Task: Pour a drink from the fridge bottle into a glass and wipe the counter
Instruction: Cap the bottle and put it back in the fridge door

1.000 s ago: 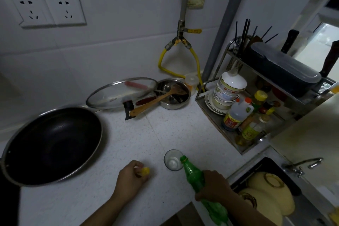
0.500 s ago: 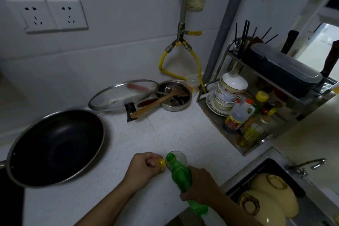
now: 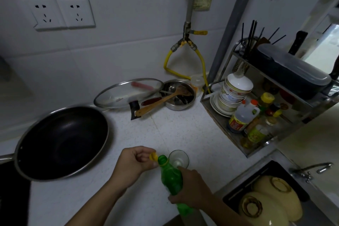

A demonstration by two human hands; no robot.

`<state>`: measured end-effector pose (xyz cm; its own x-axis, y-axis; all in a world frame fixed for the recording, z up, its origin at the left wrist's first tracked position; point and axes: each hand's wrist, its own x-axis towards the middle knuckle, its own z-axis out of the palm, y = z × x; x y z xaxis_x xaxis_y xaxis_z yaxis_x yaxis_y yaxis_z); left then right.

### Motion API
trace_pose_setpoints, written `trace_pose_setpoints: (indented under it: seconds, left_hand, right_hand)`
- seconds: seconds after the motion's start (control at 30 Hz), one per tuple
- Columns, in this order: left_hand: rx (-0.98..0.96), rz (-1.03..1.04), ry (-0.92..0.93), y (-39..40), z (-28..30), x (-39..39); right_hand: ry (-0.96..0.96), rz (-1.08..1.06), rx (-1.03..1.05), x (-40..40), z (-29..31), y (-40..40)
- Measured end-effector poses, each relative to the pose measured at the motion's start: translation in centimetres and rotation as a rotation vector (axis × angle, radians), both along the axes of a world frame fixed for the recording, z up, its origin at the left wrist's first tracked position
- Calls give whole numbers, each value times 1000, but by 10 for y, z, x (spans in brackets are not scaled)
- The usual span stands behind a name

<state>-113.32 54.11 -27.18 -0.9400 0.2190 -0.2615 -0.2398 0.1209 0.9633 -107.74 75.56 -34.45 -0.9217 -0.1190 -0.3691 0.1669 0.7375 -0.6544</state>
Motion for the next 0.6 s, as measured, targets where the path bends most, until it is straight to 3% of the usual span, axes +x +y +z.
trace_pose_setpoints:
  seconds: [0.6]
  left_hand:
    - [-18, 13, 11, -38, 4, 6]
  right_hand:
    - [-28, -77, -222, -19, -27, -70]
